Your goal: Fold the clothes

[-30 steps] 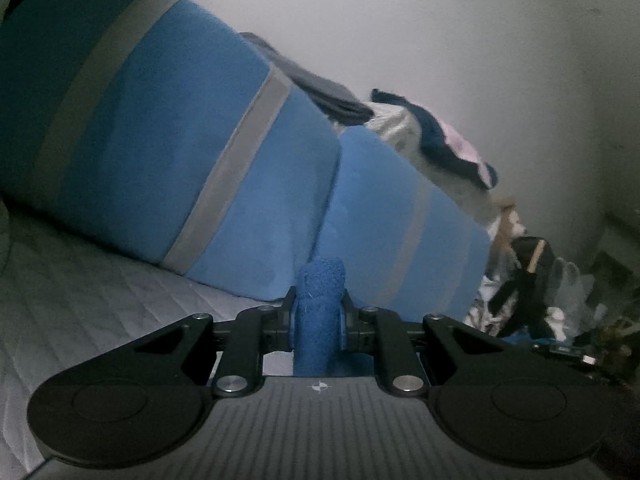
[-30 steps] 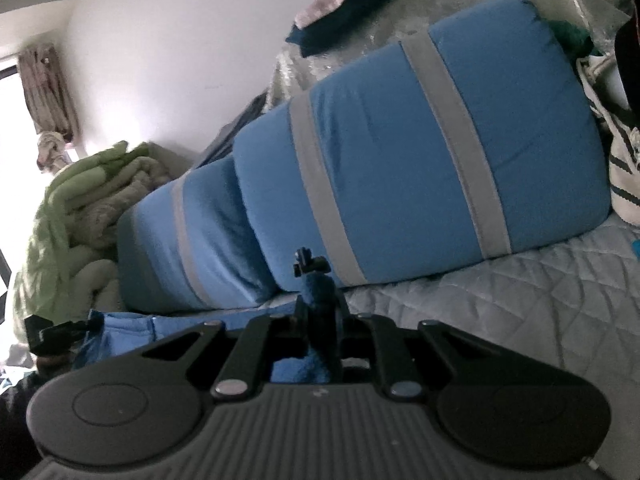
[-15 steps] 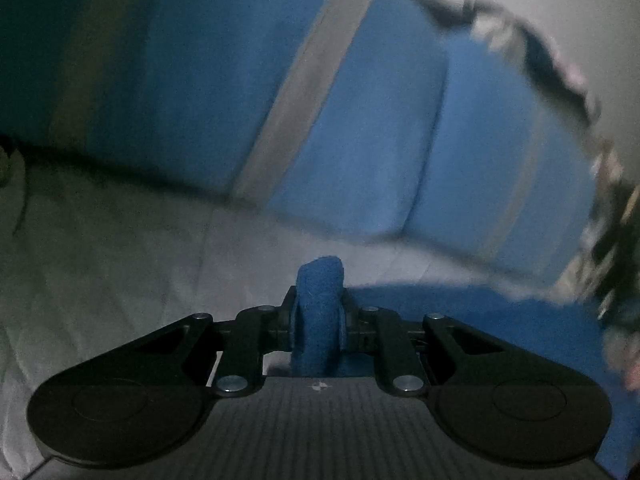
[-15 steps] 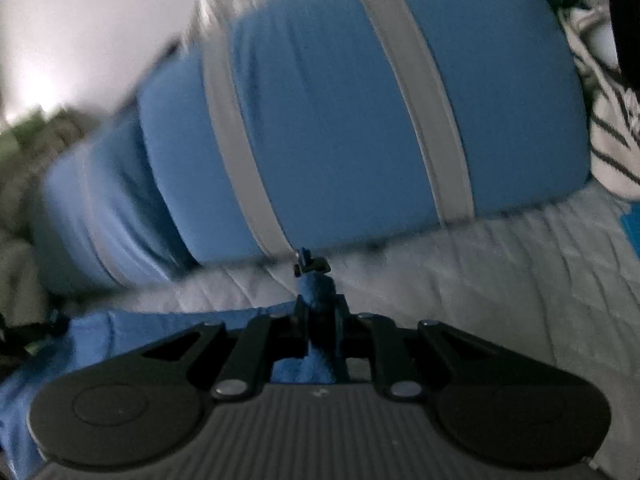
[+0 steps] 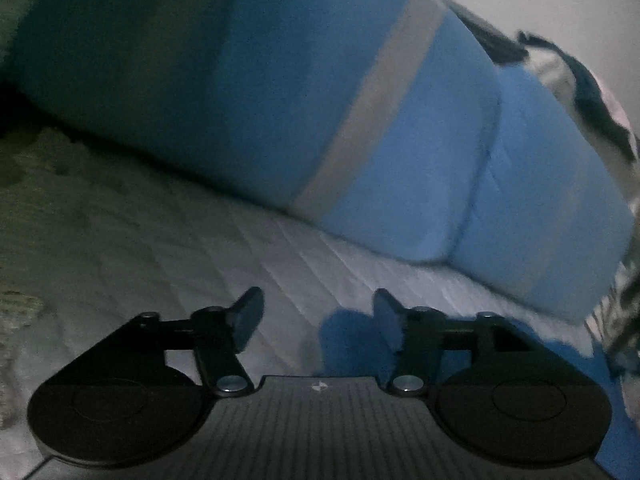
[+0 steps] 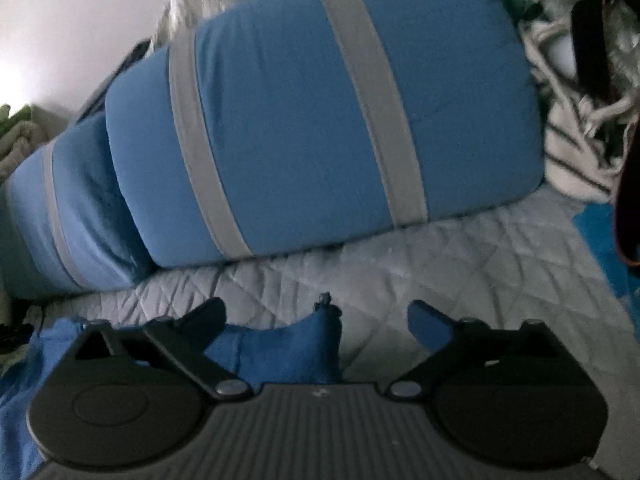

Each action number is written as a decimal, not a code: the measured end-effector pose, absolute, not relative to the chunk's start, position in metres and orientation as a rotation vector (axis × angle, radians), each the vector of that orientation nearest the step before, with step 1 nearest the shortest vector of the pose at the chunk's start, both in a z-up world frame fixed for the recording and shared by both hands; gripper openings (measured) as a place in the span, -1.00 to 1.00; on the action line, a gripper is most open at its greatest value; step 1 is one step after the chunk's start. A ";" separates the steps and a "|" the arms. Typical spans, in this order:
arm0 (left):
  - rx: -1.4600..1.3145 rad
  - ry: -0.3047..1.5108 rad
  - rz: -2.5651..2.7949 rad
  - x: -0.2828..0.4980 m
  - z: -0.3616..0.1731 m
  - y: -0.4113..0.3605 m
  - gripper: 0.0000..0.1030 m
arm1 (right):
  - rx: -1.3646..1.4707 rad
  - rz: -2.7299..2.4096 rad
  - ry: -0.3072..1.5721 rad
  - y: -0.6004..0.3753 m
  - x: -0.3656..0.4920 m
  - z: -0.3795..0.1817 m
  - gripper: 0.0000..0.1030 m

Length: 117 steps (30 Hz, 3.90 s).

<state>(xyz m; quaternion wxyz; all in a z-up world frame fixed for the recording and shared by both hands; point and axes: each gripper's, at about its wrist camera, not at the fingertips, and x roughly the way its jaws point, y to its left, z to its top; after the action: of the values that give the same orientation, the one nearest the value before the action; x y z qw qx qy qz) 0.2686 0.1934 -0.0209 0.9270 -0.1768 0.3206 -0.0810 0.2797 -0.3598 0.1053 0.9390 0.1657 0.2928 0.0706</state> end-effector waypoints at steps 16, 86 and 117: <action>0.054 0.489 -0.098 0.166 0.044 0.121 0.33 | 0.175 0.086 0.605 -0.306 0.244 0.133 1.00; 0.228 0.368 0.008 0.025 -0.084 0.016 0.55 | -0.155 -0.004 0.584 -0.167 0.084 0.058 0.99; 0.087 0.433 -0.233 0.156 -0.002 -0.046 0.54 | -0.071 0.010 0.665 -0.204 0.195 0.137 1.00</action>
<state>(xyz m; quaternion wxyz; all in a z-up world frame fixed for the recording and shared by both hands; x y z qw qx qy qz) 0.1559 -0.0465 -0.0019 0.9690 0.0431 0.2144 -0.1154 0.1950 -0.2042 0.1374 0.9446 -0.0346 0.3264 0.0047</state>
